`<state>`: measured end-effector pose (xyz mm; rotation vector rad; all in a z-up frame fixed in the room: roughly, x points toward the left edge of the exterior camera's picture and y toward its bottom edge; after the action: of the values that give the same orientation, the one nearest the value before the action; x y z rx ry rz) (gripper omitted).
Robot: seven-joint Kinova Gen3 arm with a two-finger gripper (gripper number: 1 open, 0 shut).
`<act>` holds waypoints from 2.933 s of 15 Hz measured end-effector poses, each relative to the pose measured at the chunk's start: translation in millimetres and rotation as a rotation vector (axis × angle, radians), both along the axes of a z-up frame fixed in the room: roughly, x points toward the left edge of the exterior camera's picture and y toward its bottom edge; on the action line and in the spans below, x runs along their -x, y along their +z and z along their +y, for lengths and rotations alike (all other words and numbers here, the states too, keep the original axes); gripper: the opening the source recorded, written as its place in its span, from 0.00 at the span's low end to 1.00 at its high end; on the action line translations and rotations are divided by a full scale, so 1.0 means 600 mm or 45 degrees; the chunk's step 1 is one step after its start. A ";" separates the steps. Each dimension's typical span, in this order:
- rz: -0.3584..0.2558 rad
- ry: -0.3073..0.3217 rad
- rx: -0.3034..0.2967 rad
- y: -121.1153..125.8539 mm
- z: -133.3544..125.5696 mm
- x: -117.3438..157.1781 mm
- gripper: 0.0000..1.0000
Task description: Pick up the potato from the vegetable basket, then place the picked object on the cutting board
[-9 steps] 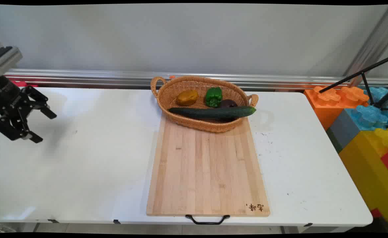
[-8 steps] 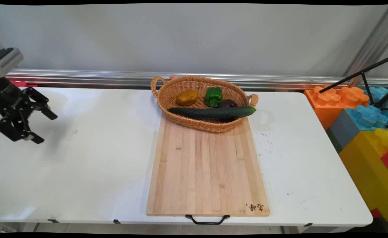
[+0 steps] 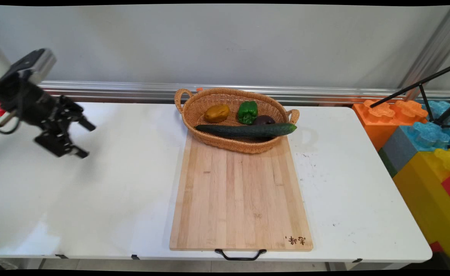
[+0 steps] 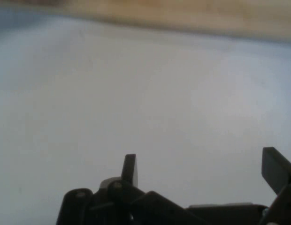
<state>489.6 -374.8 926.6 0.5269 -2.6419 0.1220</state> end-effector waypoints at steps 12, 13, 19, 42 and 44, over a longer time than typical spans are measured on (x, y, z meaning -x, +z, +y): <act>0.069 0.183 0.266 0.035 -0.135 0.229 1.00; 0.070 0.196 0.284 0.034 -0.156 0.247 1.00; 0.054 0.296 0.335 0.001 -0.269 0.319 1.00; 0.005 0.253 0.260 -0.241 -0.455 0.417 0.00; 0.000 0.237 0.274 -0.240 -0.450 0.419 0.00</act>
<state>238.0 -644.8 782.5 0.6959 -2.5347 0.4568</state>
